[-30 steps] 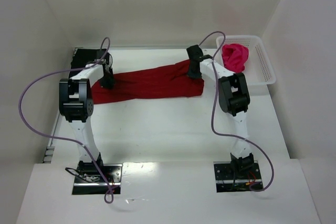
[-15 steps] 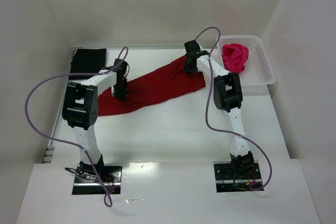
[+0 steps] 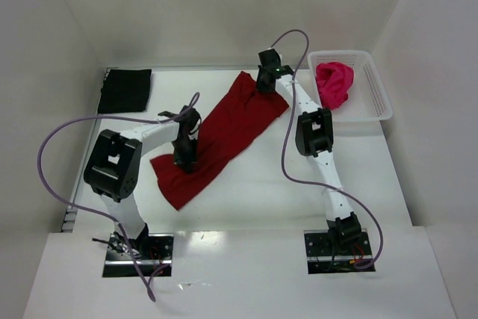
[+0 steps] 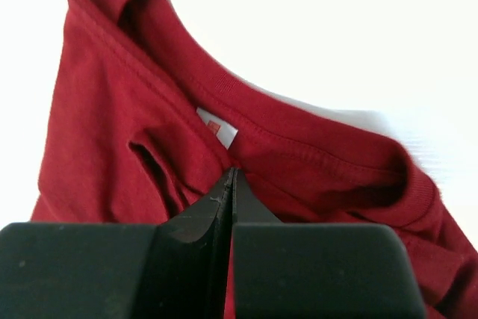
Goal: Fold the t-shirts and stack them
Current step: Rotate the tshirt 90 degrees
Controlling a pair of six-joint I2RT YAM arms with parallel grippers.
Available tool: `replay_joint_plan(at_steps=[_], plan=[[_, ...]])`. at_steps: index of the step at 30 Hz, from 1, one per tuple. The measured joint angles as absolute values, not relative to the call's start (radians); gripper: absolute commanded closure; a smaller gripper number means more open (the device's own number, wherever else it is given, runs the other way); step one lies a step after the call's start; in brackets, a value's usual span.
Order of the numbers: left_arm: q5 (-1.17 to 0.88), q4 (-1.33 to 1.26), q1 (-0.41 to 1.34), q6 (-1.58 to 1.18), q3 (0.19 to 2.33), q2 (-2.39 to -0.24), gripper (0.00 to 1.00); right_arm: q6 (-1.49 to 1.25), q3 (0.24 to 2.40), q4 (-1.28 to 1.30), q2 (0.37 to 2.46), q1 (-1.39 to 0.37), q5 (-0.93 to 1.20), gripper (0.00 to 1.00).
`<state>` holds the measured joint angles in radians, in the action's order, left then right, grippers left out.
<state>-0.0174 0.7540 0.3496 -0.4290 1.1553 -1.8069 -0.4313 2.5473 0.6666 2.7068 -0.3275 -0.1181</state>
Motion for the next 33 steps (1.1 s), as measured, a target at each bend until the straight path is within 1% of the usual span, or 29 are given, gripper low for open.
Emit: replay_joint_plan(at_steps=[3, 6, 8, 9, 10, 12, 14, 17, 19, 21, 22, 23, 26, 30, 33], plan=[[-0.088, 0.797, 0.379, -0.443, 1.134, -1.768, 0.89, -0.429, 2.56, 0.666, 2.707, -0.327, -0.089, 0.97], [-0.141, 0.802, 0.426, -0.447, 1.134, -1.712, 0.88, -0.429, 2.553, 0.664, 2.702, -0.327, -0.069, 0.97], [-0.157, 0.801, 0.453, -0.445, 1.134, -1.666, 0.84, -0.428, 2.509, 0.653, 2.674, -0.327, -0.065, 0.97], [-0.156, 0.801, 0.464, -0.444, 1.134, -1.642, 0.77, -0.429, 2.469, 0.651, 2.649, -0.327, -0.063, 0.96], [-0.146, 0.804, 0.469, -0.442, 1.135, -1.617, 0.74, -0.428, 2.432, 0.652, 2.619, -0.327, -0.063, 0.96], [-0.11, 0.819, 0.469, -0.438, 1.152, -1.573, 0.7, -0.429, 2.36, 0.646, 2.548, -0.327, -0.064, 0.94], [-0.074, 0.827, 0.462, -0.427, 1.191, -1.548, 0.57, -0.43, 2.276, 0.636, 2.453, -0.327, -0.065, 0.92], [-0.006, 0.822, 0.459, -0.425, 1.251, -1.55, 0.47, -0.434, 2.1, 0.6, 2.251, -0.328, -0.063, 0.86], [0.06, 0.833, 0.458, -0.436, 1.281, -1.567, 0.46, -0.436, 2.001, 0.575, 2.121, -0.331, -0.059, 0.86], [0.125, 0.84, 0.458, -0.45, 1.302, -1.584, 0.51, -0.437, 1.916, 0.542, 2.017, -0.339, -0.054, 0.95], [0.146, 0.843, 0.458, -0.45, 1.309, -1.589, 0.62, -0.436, 1.875, 0.521, 1.975, -0.345, -0.052, 0.97], [0.157, 0.844, 0.456, -0.445, 1.314, -1.593, 0.68, -0.437, 1.831, 0.499, 1.943, -0.352, -0.049, 0.99], [0.167, 0.846, 0.455, -0.444, 1.316, -1.601, 0.83, -0.44, 1.716, 0.447, 1.909, -0.374, -0.043, 0.99], [0.166, 0.837, 0.457, -0.435, 1.288, -1.626, 0.92, -0.448, 1.626, 0.438, 1.96, -0.393, -0.034, 0.99], [0.147, 0.834, 0.458, -0.416, 1.259, -1.653, 0.92, -0.453, 1.615, 0.432, 2.027, -0.397, -0.029, 0.99]])
